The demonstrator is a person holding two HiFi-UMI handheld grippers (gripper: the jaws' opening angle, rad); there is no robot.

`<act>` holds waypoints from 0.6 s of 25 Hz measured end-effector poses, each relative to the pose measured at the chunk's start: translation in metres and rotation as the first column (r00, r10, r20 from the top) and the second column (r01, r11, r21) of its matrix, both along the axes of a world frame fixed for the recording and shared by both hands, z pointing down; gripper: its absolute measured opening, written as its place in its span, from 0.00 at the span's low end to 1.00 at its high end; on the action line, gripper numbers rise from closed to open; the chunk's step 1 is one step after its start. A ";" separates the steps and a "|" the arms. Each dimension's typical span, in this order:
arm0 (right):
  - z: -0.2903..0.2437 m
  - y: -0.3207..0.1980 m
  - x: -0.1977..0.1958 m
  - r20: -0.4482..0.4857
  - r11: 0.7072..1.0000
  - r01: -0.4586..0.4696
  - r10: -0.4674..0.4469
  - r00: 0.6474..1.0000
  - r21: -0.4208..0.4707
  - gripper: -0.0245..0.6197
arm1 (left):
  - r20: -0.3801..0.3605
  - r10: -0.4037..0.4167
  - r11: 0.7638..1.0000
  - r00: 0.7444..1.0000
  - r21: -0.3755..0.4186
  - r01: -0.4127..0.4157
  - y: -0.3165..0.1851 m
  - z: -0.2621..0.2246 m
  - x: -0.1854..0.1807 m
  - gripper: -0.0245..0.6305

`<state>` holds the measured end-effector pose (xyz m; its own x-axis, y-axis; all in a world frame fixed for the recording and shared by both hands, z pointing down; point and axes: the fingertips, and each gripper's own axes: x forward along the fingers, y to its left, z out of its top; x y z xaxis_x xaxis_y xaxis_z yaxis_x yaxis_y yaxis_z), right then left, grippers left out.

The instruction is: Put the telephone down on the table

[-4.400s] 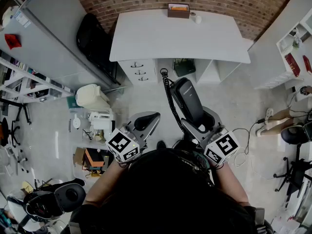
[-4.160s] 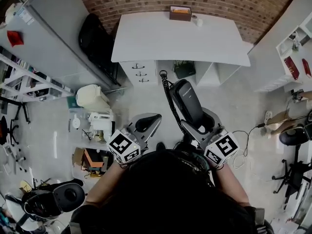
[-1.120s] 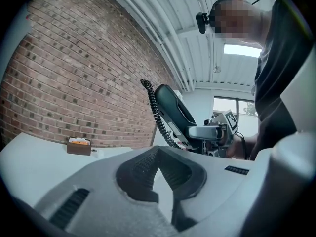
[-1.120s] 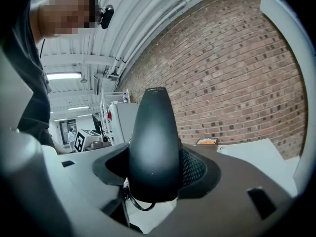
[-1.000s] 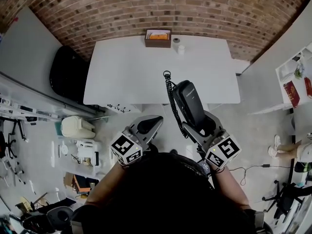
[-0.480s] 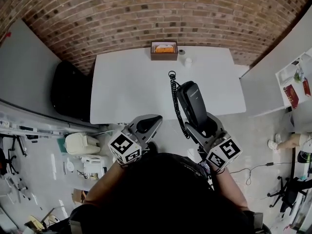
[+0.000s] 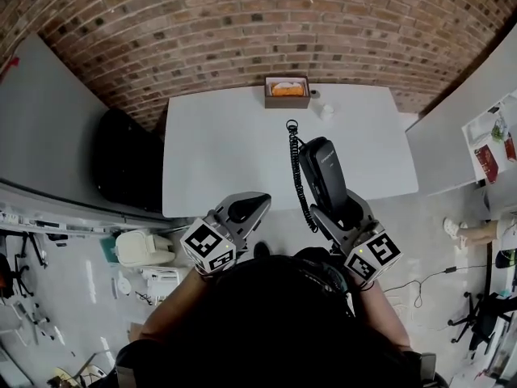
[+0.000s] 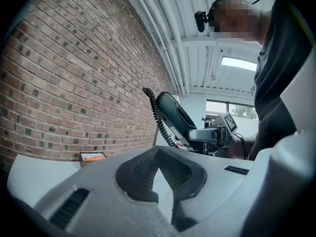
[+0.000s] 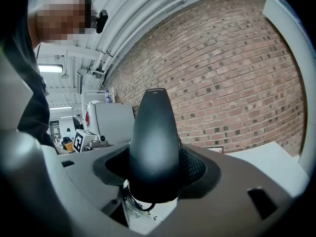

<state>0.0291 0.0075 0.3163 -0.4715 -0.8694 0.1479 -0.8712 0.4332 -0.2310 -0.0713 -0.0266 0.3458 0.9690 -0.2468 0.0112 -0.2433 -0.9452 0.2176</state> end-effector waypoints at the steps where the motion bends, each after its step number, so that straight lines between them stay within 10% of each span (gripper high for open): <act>1: 0.001 -0.003 -0.003 0.003 1.000 0.001 -0.001 1.000 -0.001 0.45 | 0.003 0.000 1.000 1.000 -0.001 0.000 -0.003 0.002 -0.003 0.05; 15: 0.013 -0.055 0.011 0.013 0.997 0.073 -0.073 0.997 -0.025 0.45 | 0.024 -0.069 0.997 0.997 -0.033 0.070 -0.042 0.016 0.009 0.05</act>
